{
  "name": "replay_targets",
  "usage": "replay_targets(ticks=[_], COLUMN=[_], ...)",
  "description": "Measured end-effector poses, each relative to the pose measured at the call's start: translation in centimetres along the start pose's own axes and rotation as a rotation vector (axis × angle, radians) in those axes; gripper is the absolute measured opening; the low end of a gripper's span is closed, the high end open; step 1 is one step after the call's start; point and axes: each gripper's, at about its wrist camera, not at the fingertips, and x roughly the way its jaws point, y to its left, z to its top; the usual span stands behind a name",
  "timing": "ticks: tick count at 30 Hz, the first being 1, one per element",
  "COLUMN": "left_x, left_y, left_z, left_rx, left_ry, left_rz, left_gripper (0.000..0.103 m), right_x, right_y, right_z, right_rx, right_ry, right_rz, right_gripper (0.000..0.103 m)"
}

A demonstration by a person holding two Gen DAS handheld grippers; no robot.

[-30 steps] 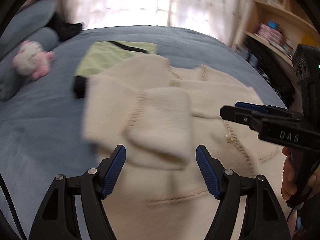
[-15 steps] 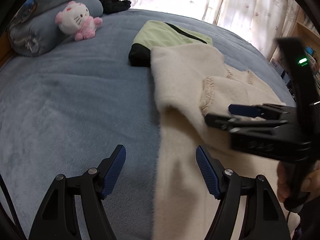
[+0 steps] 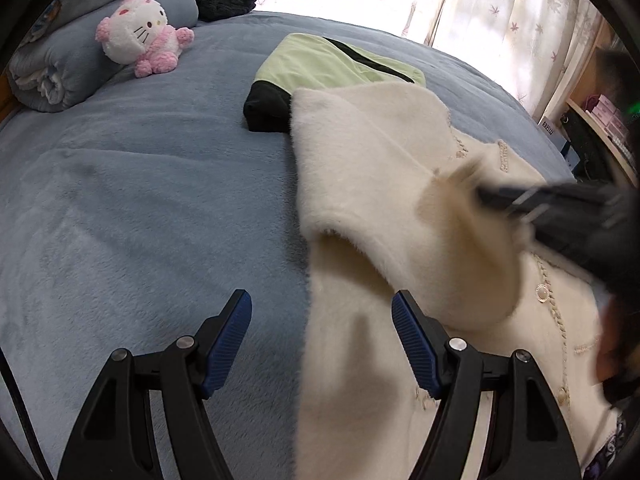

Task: Fold large clothes
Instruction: 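Regrasp the braided cuff with the right tool and lay it flat across the front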

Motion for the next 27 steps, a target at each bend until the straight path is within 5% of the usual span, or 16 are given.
replay_targets(ticks=[6,10,14,16,27], left_x=[2.4,4.2,5.6,6.2,4.1], left_y=[-0.6,-0.6,-0.7,-1.4,-5.2], left_z=[1.0,2.0,3.6,4.3,3.9], left_rx=[-0.014,-0.041,-0.066,-0.051,0.125], left_ry=[0.008,0.011,0.002,-0.001,-0.155], left_rz=[0.032,0.051,0.056,0.060,0.100], left_gripper=[0.070,0.038,0.028,0.010,0.005], right_x=[-8.8,-11.9,-11.6,-10.9,-5.5], right_y=[-7.9,-12.8,-16.1,-17.5,-23.2], right_z=[0.8,0.0,-1.2,-2.1,-14.3], right_rx=[0.165,0.251,0.305,0.333,0.648], right_ry=[-0.249,-0.342,-0.357,-0.361,-0.305], right_rz=[0.011,0.006,-0.006,-0.002,-0.009], right_gripper=[0.007,0.007,0.006,0.006,0.006])
